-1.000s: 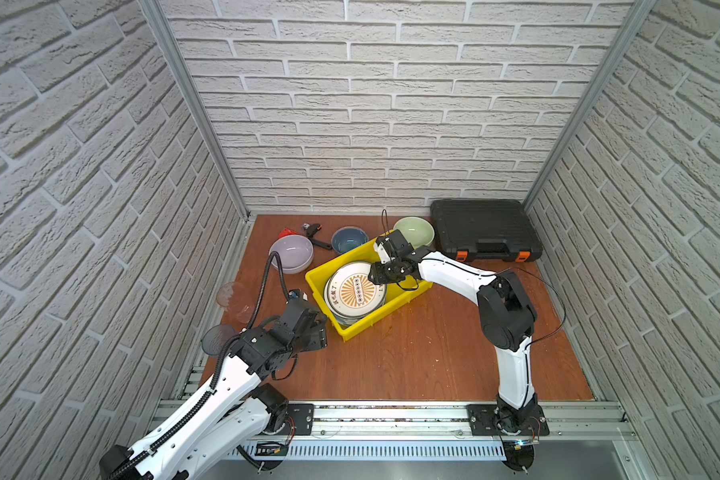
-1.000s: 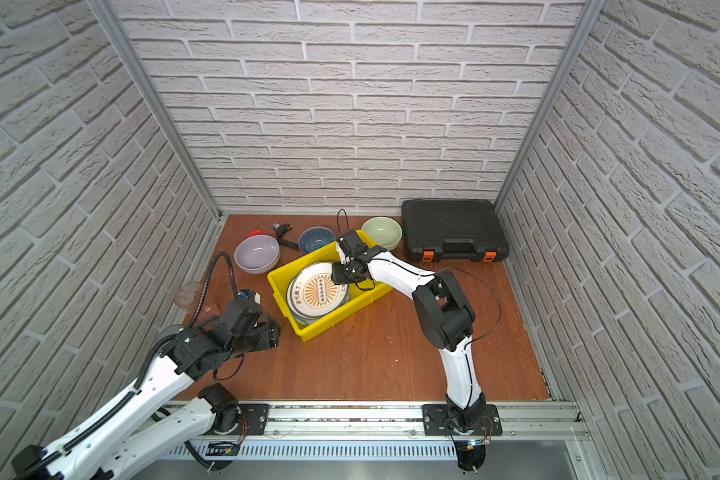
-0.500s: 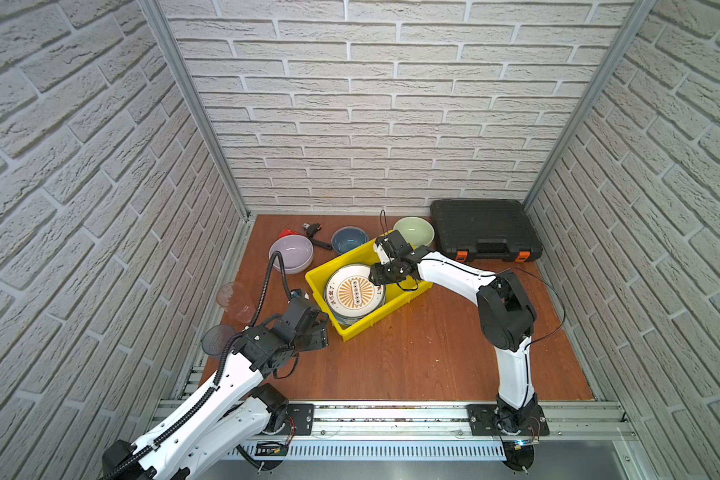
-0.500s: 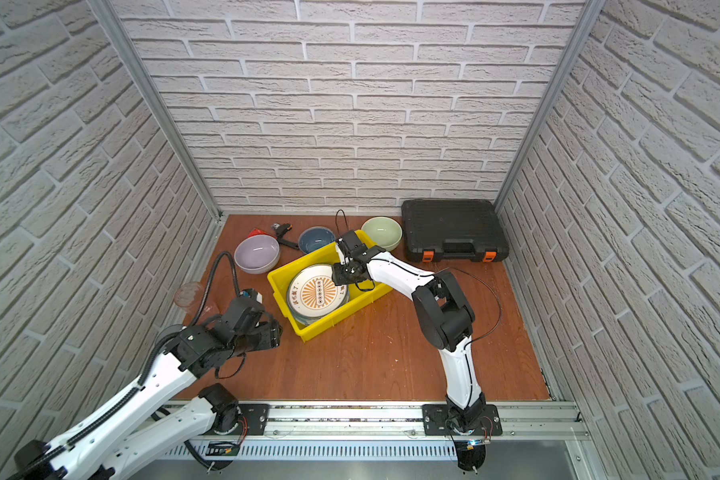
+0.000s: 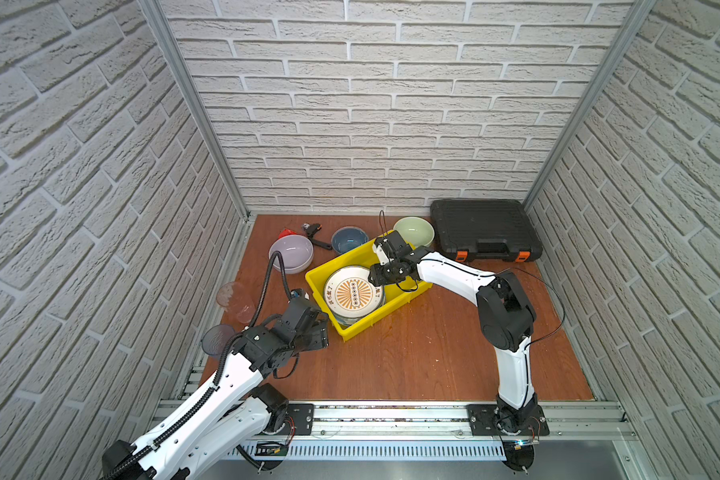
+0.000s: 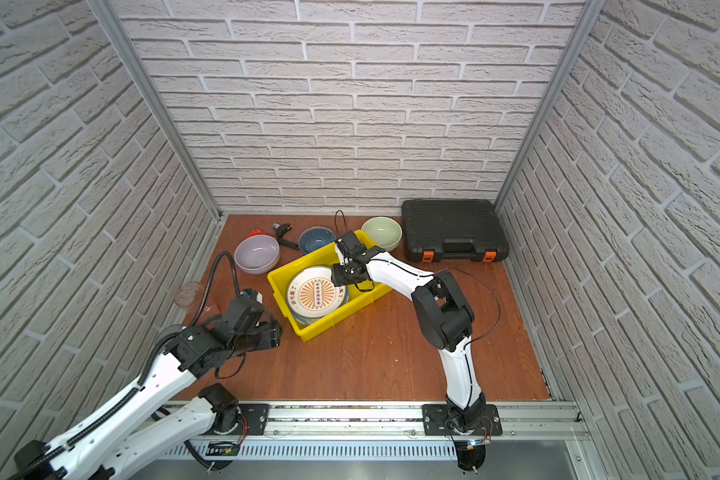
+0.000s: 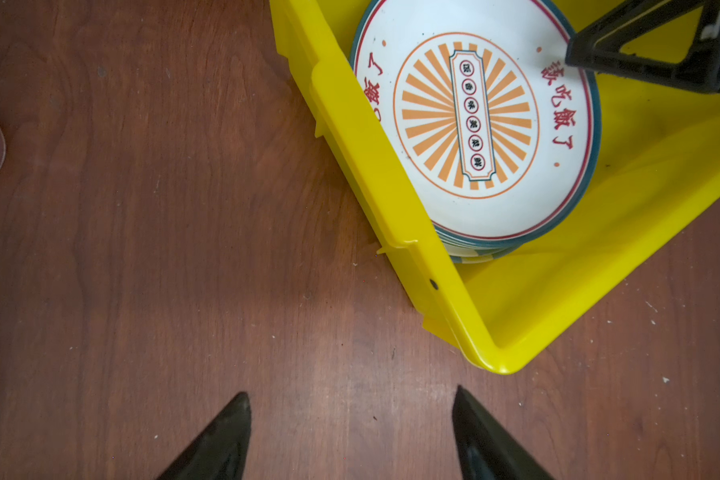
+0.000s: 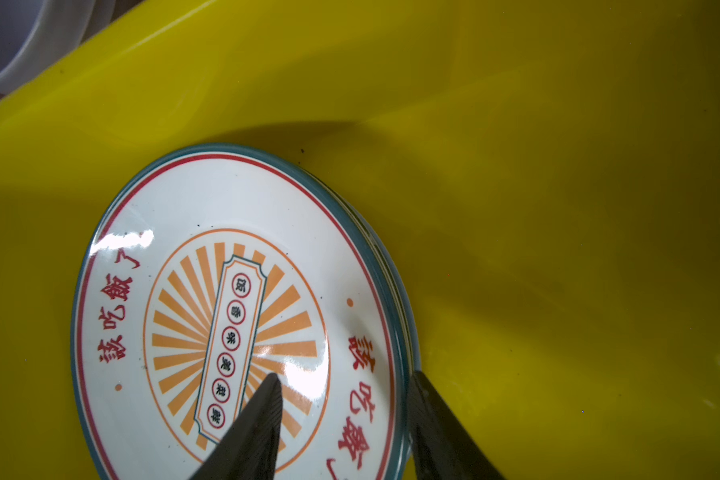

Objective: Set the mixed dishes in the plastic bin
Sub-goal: 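Lower the sunburst plate onto the cloud-motif plate stack and open the right gripper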

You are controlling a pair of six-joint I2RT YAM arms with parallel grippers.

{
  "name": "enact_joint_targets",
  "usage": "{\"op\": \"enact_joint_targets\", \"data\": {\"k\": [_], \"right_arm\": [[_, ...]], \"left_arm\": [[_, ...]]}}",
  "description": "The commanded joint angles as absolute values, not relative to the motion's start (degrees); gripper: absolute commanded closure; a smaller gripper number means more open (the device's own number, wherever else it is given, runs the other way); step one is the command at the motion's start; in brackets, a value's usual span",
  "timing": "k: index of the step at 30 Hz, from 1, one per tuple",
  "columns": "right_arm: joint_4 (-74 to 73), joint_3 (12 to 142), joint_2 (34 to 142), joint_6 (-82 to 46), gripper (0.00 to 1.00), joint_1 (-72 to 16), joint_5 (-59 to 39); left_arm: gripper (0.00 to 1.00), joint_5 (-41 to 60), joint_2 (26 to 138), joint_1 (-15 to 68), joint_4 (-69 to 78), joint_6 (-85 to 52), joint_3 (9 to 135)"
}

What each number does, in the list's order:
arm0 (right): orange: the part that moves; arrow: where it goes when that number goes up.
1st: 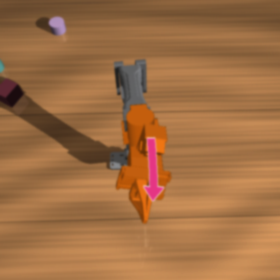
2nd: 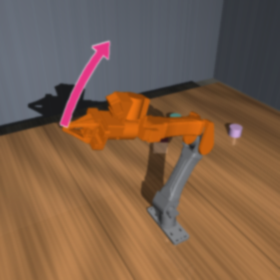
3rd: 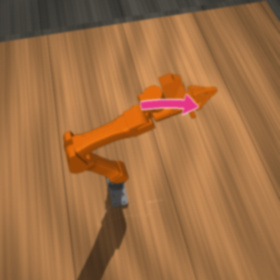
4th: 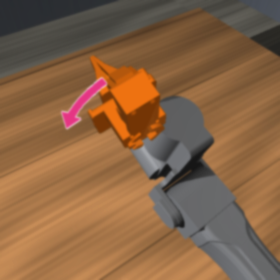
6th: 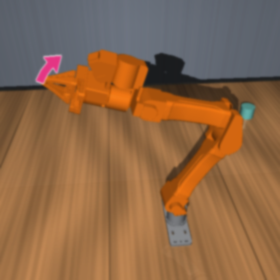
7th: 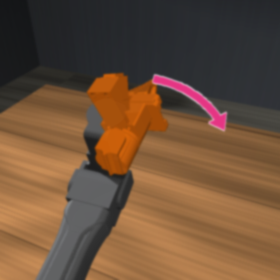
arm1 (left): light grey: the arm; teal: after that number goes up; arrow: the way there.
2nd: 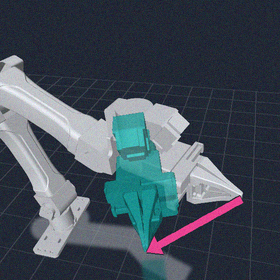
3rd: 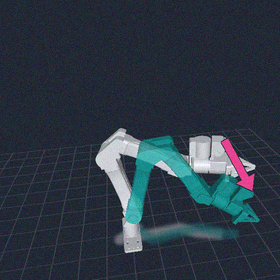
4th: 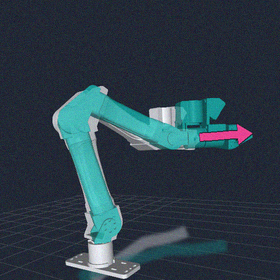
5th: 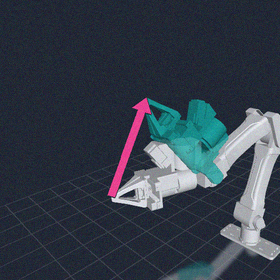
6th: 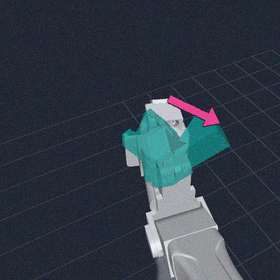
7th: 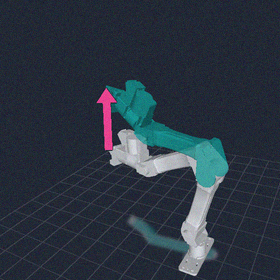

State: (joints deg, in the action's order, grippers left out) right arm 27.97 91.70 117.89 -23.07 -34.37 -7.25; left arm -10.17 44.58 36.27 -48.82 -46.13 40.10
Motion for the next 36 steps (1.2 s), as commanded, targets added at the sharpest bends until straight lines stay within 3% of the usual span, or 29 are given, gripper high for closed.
{"op": "enact_joint_targets", "data": {"k": [1,5,26,36], "right_arm": [[27.33,92.46,118.51,-22.08,0.42,-34.89,-5.95],[28.28,92.37,118.72,-21.43,0.36,-34.89,-4.42],[25.93,91.54,119.72,-22.12,0.37,-35.64,-10.43],[27.39,91.12,117.16,-21.88,0.37,-35.29,-7.35]], "left_arm": [[0.24,-10.54,44.72,35.86,-47.46,-46.23,40.21],[0.24,-10.2,45.0,35.88,-47.22,-46.15,40.34],[0.24,-10.02,46.49,35.88,-46.58,-46.14,40.98],[0.24,-10.28,46.05,35.87,-46.51,-46.05,40.51]]}}
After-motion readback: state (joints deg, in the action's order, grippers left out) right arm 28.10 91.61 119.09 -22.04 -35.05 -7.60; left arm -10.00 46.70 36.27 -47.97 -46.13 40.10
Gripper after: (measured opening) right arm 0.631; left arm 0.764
